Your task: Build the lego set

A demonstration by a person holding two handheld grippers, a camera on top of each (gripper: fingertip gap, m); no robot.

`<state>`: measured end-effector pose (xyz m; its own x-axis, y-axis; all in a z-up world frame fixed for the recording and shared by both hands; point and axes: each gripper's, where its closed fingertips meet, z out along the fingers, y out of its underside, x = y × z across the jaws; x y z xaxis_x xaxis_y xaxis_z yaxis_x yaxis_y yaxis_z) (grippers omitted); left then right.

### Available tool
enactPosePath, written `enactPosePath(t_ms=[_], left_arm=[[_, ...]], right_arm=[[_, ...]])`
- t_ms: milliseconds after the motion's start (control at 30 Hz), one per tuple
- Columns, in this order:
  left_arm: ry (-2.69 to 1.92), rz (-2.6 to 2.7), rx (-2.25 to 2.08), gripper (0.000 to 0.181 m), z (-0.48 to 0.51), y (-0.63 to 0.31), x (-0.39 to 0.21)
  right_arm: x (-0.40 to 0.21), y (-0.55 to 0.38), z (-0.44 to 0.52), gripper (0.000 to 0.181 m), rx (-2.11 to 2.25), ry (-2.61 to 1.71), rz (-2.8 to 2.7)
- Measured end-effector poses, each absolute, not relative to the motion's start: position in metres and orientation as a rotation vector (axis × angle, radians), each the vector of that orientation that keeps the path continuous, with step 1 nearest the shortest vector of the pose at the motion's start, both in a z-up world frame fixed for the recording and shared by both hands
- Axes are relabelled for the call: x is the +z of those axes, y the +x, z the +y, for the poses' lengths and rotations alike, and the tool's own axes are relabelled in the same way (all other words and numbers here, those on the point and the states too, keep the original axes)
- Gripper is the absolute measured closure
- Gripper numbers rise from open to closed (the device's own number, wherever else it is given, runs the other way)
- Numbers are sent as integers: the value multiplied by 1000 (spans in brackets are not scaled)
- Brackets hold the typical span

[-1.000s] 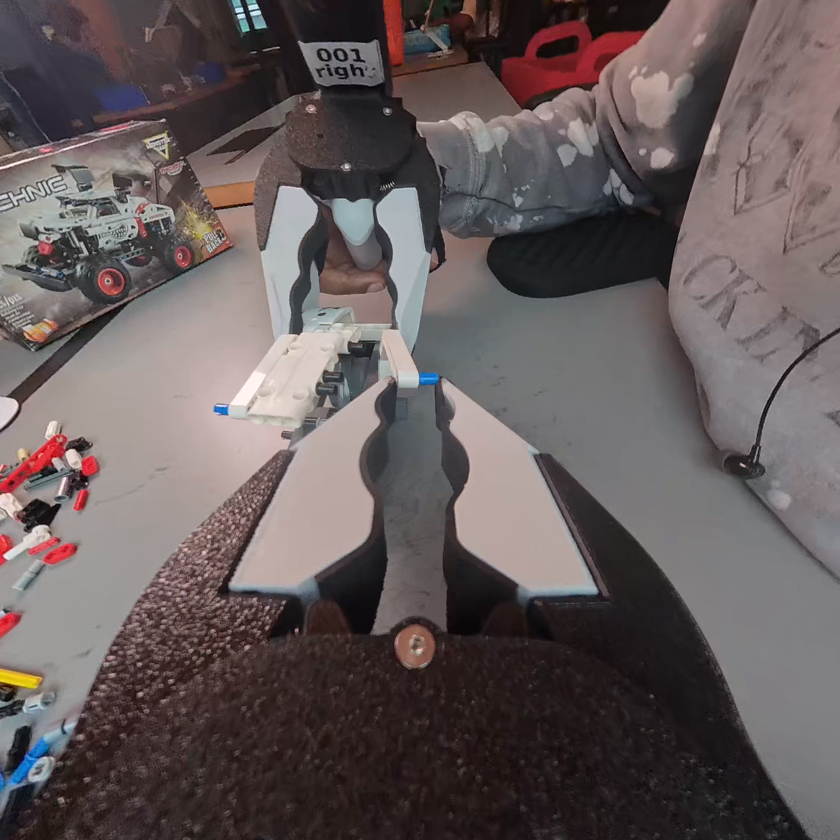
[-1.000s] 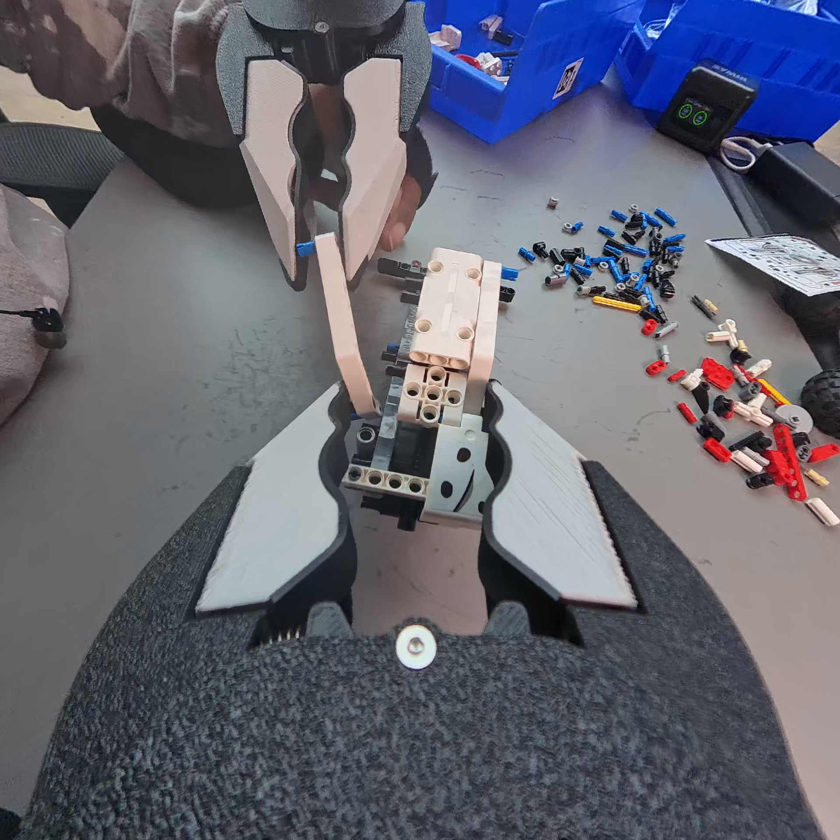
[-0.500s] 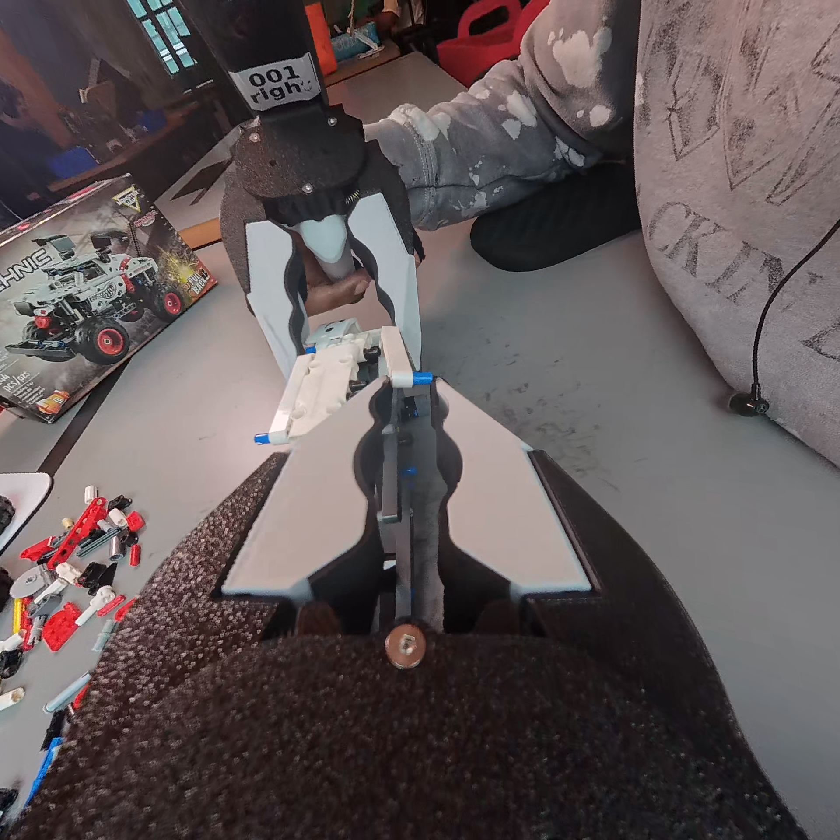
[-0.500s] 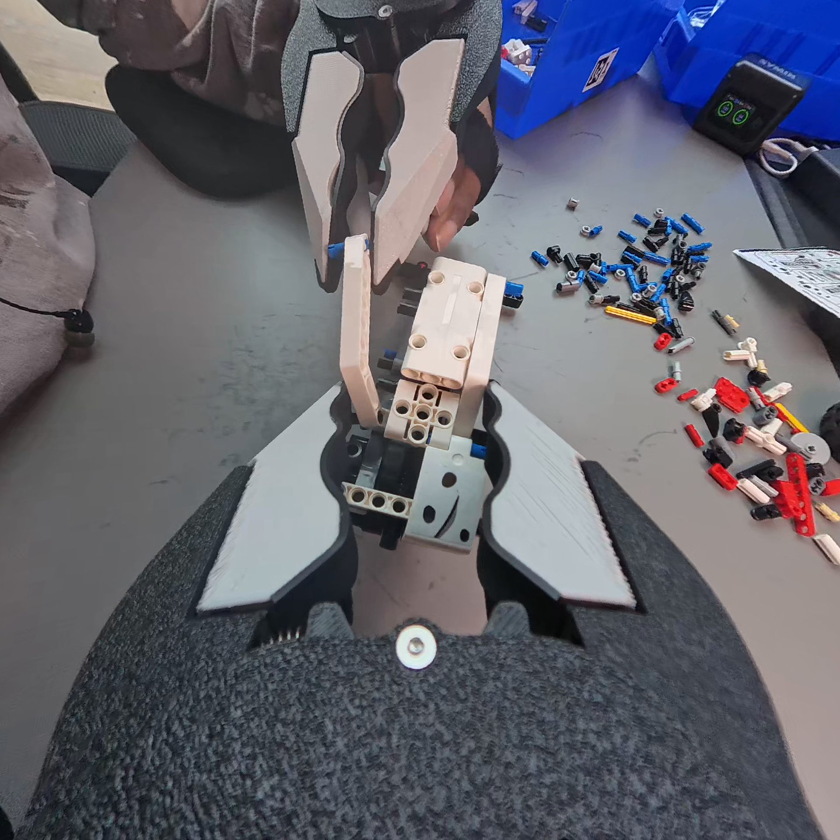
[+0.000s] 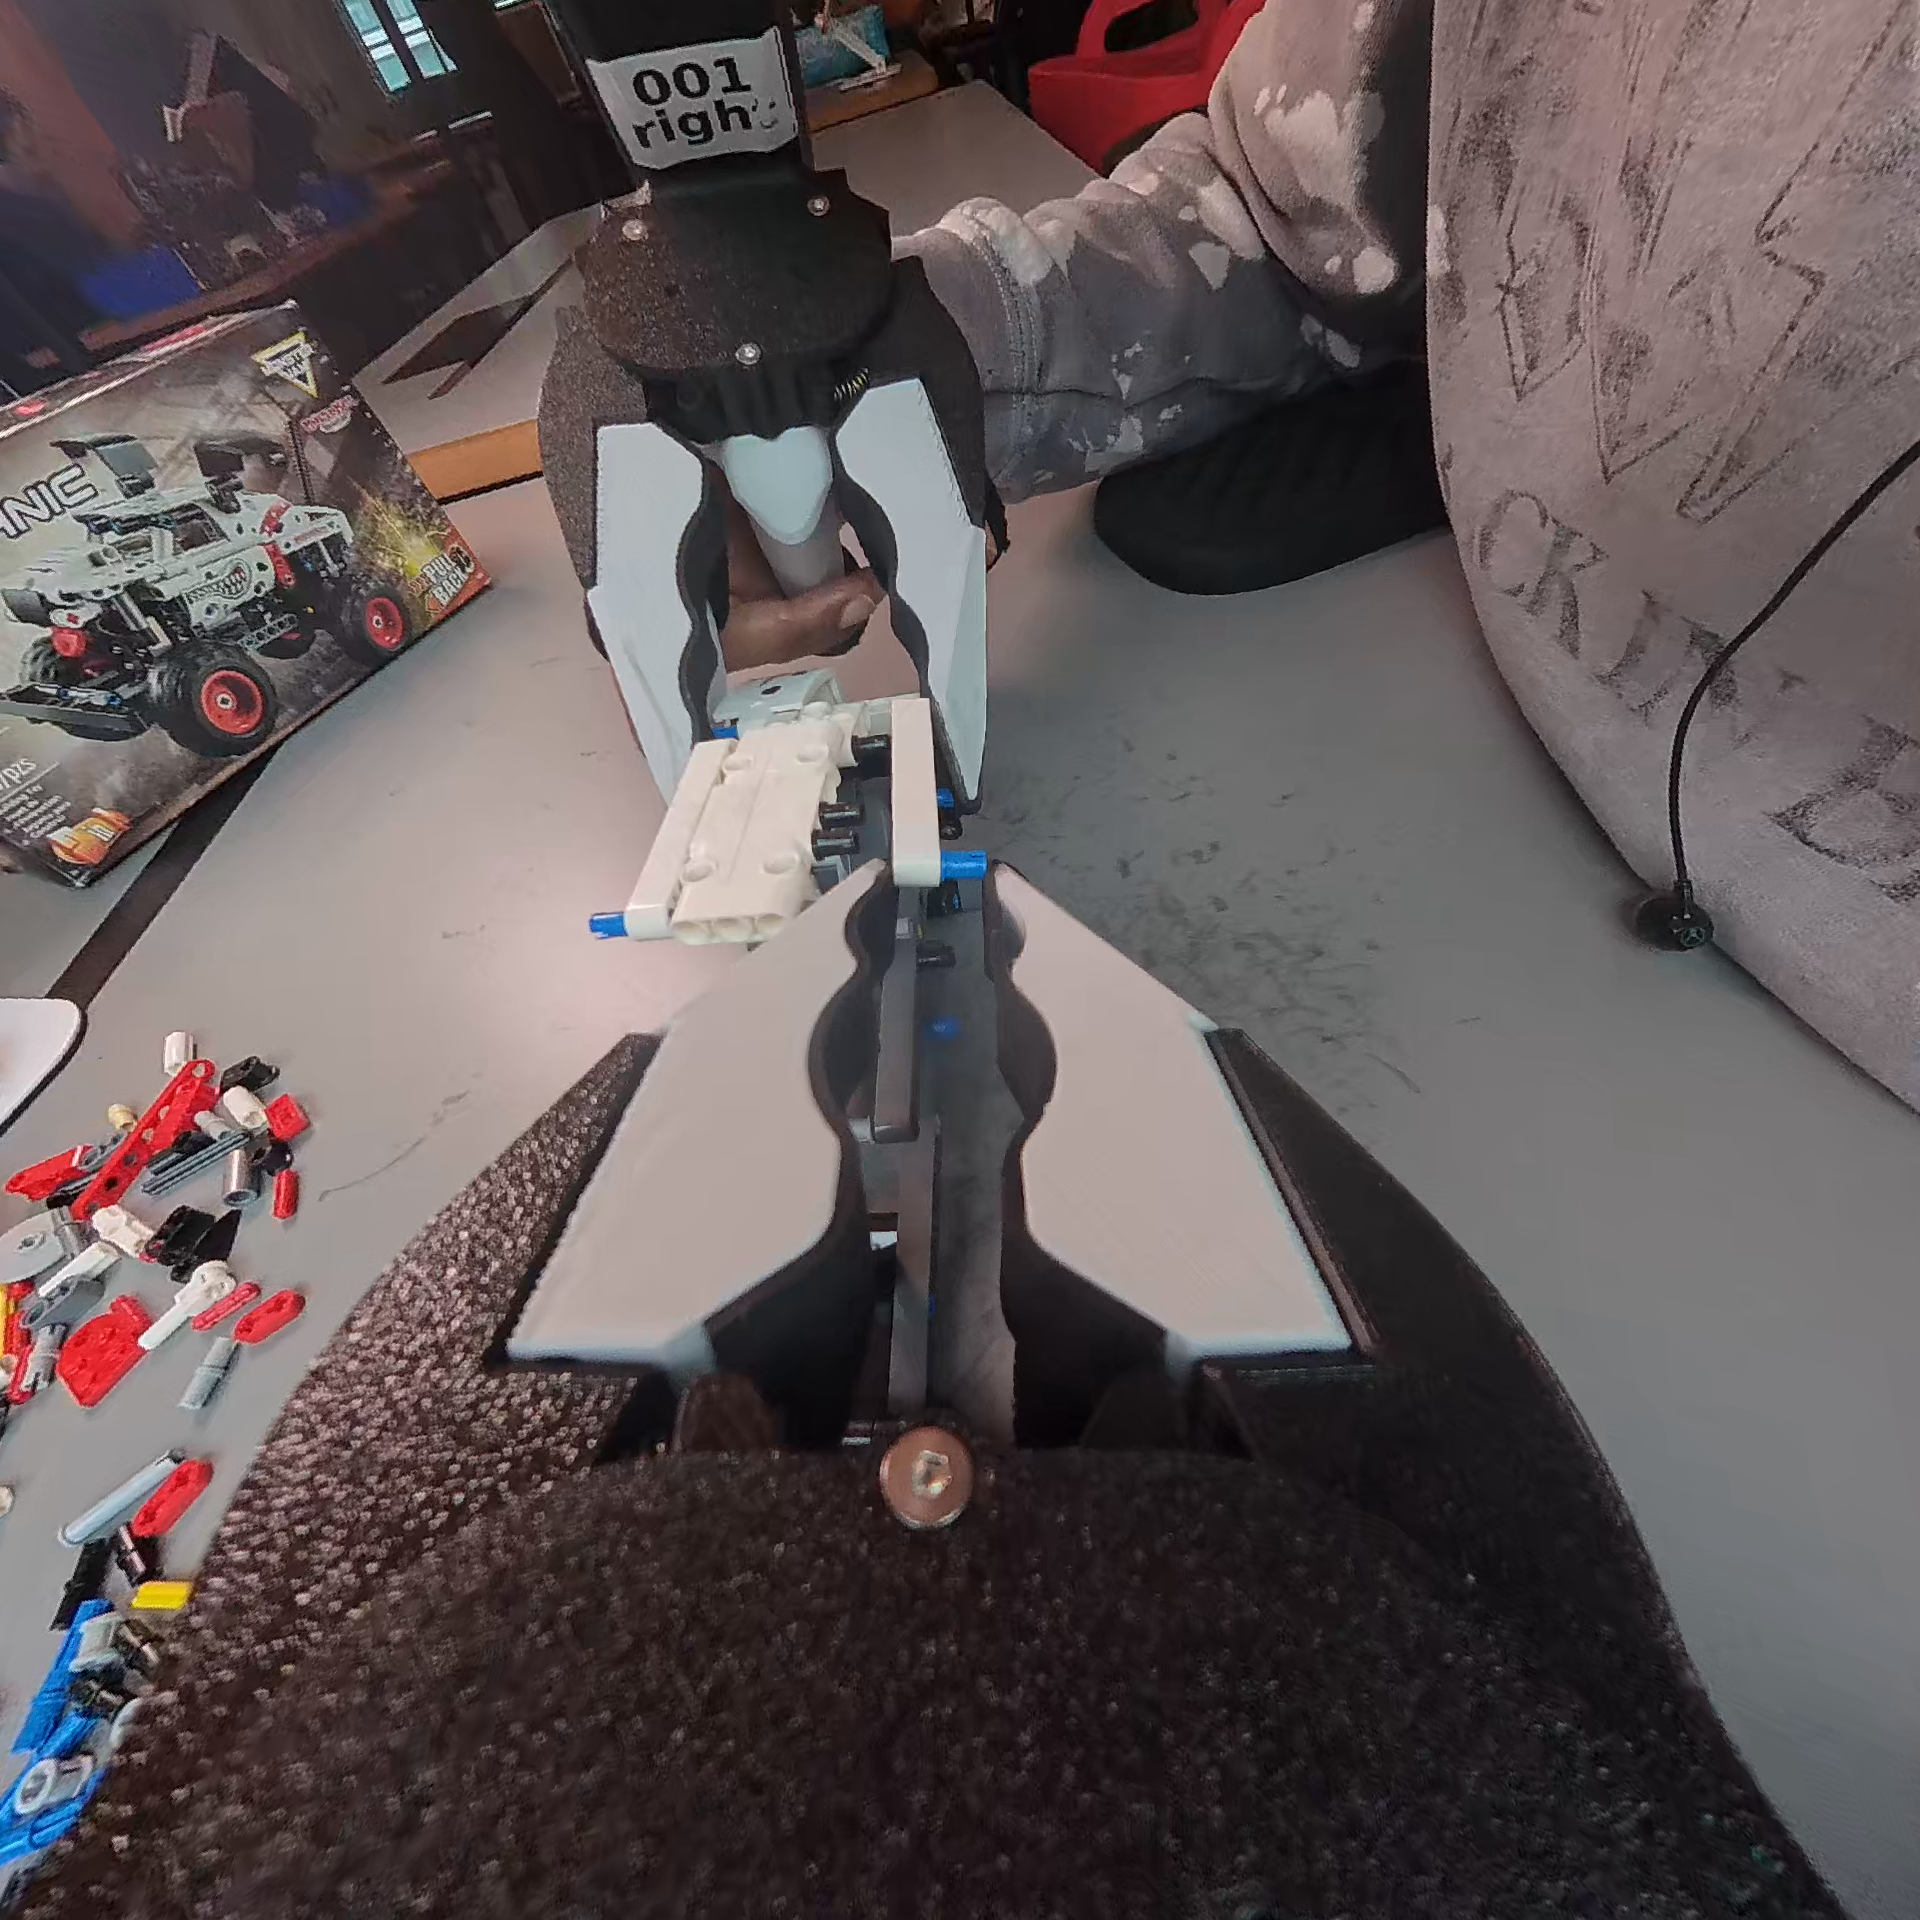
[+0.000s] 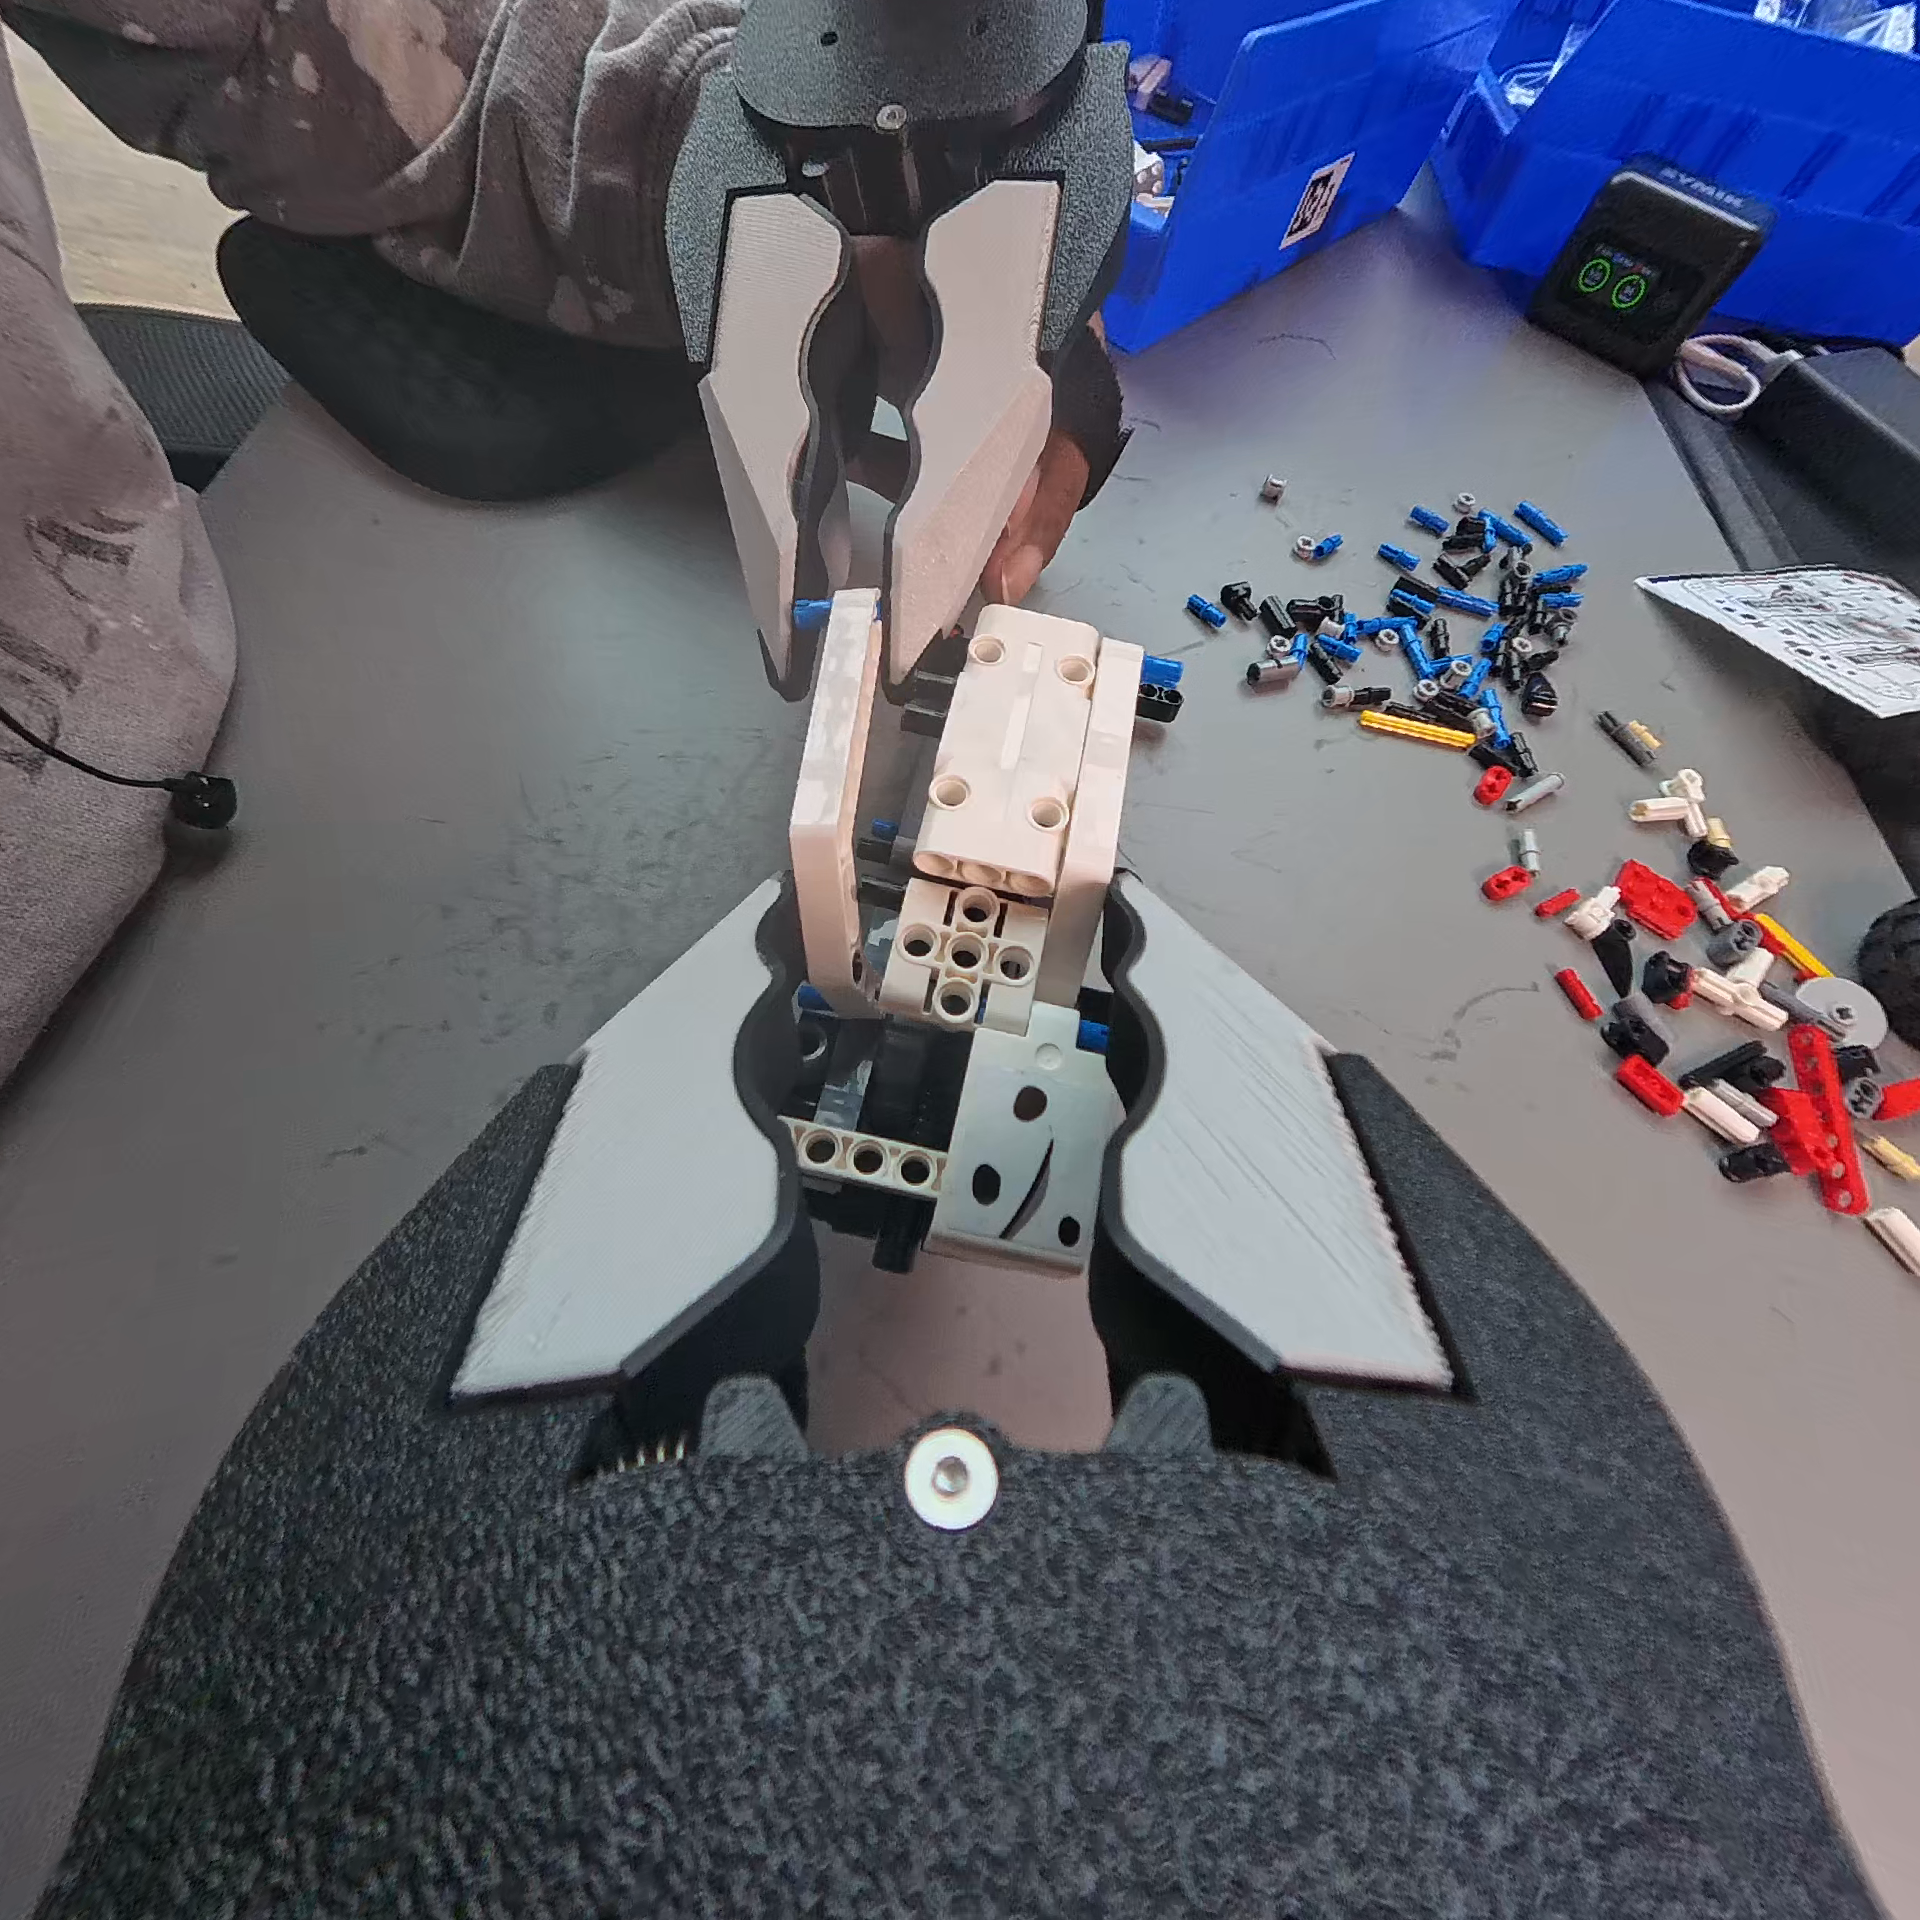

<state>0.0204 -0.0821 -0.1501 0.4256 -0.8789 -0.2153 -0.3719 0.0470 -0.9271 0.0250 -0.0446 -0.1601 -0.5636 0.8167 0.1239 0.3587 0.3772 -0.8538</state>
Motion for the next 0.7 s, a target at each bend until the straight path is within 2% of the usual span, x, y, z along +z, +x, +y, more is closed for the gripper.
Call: enactPosePath(t_ms=[700], left_arm=[[-1683,1107,-607,165,-78,15,-164]], right_arm=[[-157,23,-43,126,1149,-1012,-2074]])
